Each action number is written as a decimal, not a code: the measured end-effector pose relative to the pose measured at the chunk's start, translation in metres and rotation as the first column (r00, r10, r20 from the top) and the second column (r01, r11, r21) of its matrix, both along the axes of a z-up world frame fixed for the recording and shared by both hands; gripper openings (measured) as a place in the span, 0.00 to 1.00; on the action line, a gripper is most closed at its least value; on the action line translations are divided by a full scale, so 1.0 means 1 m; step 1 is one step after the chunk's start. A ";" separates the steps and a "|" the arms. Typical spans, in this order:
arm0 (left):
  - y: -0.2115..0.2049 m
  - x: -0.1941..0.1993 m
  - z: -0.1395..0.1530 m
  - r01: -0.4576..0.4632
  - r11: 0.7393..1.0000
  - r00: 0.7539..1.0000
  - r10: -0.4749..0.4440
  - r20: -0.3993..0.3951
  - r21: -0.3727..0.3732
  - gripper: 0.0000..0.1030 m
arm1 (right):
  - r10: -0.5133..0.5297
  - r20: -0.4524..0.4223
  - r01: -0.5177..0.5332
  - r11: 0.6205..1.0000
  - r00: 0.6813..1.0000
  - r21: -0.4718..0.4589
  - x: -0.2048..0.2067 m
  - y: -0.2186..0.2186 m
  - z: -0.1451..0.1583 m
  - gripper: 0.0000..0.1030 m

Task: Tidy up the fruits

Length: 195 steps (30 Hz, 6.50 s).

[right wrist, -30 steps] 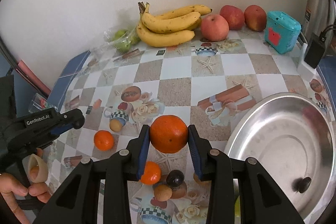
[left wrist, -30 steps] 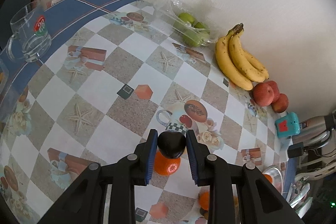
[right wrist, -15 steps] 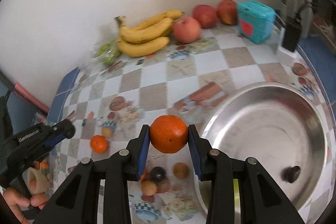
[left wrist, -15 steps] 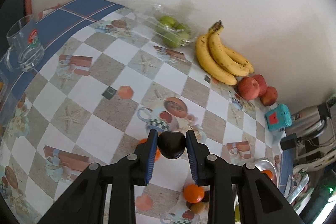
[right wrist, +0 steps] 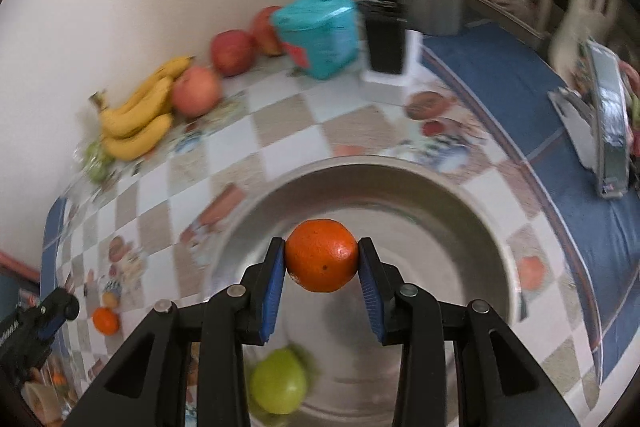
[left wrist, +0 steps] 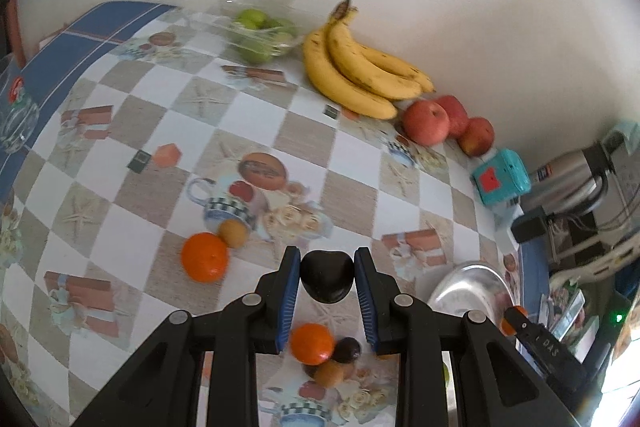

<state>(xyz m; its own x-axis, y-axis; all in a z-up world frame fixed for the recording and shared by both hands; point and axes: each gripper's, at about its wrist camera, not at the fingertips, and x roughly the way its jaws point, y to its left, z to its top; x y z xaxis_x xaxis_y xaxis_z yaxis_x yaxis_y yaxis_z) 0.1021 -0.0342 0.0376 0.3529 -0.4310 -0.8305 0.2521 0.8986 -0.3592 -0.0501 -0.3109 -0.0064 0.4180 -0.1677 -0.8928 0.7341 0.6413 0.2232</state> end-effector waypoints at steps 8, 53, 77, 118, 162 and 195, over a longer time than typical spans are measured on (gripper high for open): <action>-0.060 -0.033 -0.002 0.166 0.986 0.986 -0.166 0.002 -0.001 0.29 | -0.085 0.019 0.085 0.996 0.996 0.000 -0.025 -0.023 0.008 0.37; -0.162 -0.096 -0.044 0.434 0.873 0.894 -0.448 0.015 0.221 0.48 | -0.083 -0.027 0.084 0.996 0.996 0.035 -0.020 -0.029 -0.005 0.48; -0.047 -0.018 -0.016 0.075 0.984 0.996 -0.080 0.029 0.160 0.61 | 0.016 0.033 -0.018 0.997 0.999 0.069 -0.008 0.001 0.010 0.47; 0.008 -0.004 -0.058 -0.079 0.978 0.985 0.107 -0.134 0.194 1.00 | 0.290 -0.095 -0.286 0.957 0.952 0.057 0.037 0.077 -0.017 0.88; 0.024 -0.007 -0.036 -0.124 0.992 0.982 0.128 -0.137 0.038 0.34 | 0.333 -0.024 -0.332 0.942 0.942 0.044 0.047 0.094 -0.004 0.88; 0.081 0.003 -0.045 -0.370 0.928 0.912 0.371 -0.178 0.042 0.34 | 0.585 -0.111 -0.566 0.809 0.803 0.159 0.073 0.185 -0.053 0.70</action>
<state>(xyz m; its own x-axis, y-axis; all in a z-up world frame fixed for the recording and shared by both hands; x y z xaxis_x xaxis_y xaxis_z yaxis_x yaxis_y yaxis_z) 0.1052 0.0466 -0.0076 0.3312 -0.2923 -0.8971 -0.1671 0.9176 -0.3607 0.0225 -0.1262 -0.0592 0.2673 0.1669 -0.9490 0.2674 0.9334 0.2395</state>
